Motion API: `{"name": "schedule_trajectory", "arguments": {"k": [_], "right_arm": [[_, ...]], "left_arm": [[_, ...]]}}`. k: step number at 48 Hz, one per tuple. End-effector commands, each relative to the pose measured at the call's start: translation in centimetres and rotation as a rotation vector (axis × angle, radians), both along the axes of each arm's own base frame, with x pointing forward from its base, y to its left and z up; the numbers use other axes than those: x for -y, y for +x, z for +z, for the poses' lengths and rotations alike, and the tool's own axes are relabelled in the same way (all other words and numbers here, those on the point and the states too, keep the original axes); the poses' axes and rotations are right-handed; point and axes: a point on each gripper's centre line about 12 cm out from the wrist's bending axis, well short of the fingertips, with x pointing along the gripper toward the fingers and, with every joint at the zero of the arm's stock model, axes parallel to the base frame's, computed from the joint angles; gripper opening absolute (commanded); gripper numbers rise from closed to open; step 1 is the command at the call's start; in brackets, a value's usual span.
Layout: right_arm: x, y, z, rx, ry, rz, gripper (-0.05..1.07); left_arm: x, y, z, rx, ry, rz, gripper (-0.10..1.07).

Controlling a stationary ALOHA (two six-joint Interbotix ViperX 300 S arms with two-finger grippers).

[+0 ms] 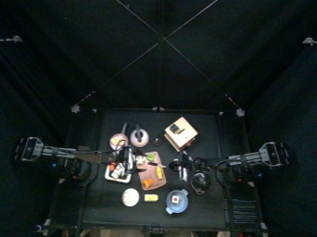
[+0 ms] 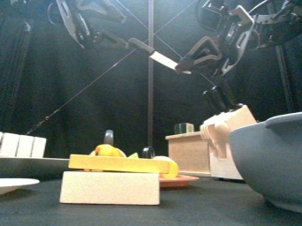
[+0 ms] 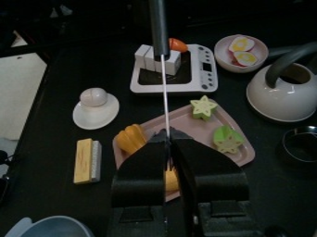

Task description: Regrasp pairing knife

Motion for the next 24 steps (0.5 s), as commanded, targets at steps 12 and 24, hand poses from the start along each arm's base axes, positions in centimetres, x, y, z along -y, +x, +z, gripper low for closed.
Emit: {"name": "schedule_trajectory", "arguments": {"k": [12,24], "right_arm": [[0.3,0.5,1.3,0.035,0.002,-0.01,0.39],[0.4,0.5,1.3,0.034,0.002,-0.011,0.39]], "left_arm": [[0.2,1.5,-1.3,-0.028,-0.013,-0.009,0.93],[0.1,1.7,-1.5,-0.029,-0.054,0.004,0.8]]}}
